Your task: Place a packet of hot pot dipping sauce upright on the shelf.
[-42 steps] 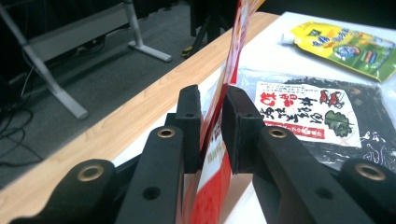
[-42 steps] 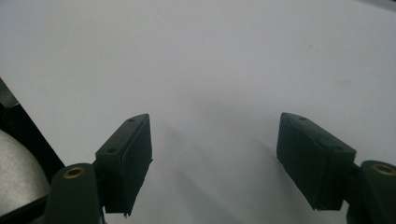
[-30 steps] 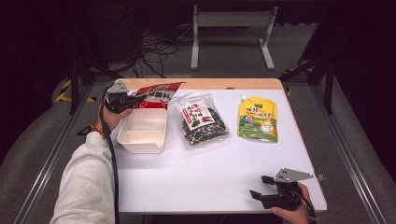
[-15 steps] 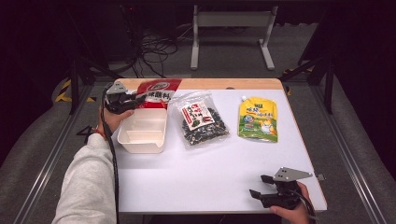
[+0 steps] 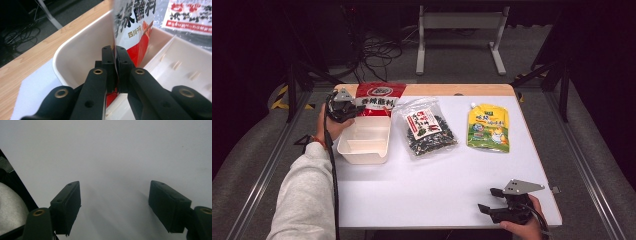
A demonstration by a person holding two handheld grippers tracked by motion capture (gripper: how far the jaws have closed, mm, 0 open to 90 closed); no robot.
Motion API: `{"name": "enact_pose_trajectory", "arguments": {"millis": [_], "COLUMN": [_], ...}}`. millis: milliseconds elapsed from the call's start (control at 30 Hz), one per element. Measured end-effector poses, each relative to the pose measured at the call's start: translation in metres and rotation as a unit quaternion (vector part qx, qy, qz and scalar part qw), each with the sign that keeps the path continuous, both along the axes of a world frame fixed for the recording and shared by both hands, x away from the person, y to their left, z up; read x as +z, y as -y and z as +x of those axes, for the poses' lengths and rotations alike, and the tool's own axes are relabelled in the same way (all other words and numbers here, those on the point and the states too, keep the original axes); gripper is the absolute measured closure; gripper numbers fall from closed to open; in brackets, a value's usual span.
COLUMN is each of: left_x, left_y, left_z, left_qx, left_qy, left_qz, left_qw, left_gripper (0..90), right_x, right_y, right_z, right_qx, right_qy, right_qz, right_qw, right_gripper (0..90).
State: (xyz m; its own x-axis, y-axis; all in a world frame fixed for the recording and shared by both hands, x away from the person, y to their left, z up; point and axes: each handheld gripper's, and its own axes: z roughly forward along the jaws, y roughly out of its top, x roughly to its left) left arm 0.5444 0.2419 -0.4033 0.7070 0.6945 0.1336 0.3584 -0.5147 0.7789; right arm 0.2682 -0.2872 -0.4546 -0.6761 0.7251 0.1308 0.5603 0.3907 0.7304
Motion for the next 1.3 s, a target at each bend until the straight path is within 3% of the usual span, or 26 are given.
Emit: {"name": "enact_pose_trajectory", "arguments": {"millis": [167,367,500,567,733,833,1033,1100,1300], "left_x": [0.0,0.0,0.001,0.003,0.011,0.019,0.03,0.032,0.03], "left_y": [0.009,0.008,0.002,-0.004,-0.013,-0.018,-0.021,-0.02,-0.02], "left_z": [0.005,0.005,0.004,0.002,-0.008,-0.022,-0.059,-0.073,-0.113], "left_qx": [0.003,0.008,0.015,0.018,0.029,0.031,0.019,0.02,0.011], "left_qy": [-0.02,-0.025,-0.018,-0.012,0.004,0.024,0.05,0.063,0.077], "left_qz": [0.049,0.039,-0.005,-0.037,-0.083,-0.102,-0.111,-0.108,-0.117], "left_qw": [0.9986,0.9989,0.9997,0.9991,0.9961,0.994,0.9924,0.992,0.9901], "left_gripper": [89.1,86.1,81.4,77.6,67.1,62.3,57.6,53.3,44.5], "right_x": [0.0,0.001,0.001,0.002,0.003,0.006,0.012,0.014,0.019], "right_y": [0.0,0.0,0.002,0.003,0.005,0.008,0.016,0.018,0.028], "right_z": [-0.001,-0.001,0.0,0.001,0.003,0.005,0.013,0.016,0.03], "right_qx": [0.0,0.0,-0.005,-0.006,-0.018,-0.023,-0.034,-0.037,-0.049], "right_qy": [0.0,0.002,0.004,0.006,0.014,0.019,0.04,0.046,0.066], "right_qz": [0.001,0.0,0.001,0.002,0.0,0.004,0.008,0.01,0.018], "right_qw": [1.0,1.0,1.0,1.0,0.9998,0.9995,0.9986,0.9982,0.9965], "right_gripper": [26.2,26.2,26.4,26.6,28.0,30.0,36.0,37.4,45.6]}}
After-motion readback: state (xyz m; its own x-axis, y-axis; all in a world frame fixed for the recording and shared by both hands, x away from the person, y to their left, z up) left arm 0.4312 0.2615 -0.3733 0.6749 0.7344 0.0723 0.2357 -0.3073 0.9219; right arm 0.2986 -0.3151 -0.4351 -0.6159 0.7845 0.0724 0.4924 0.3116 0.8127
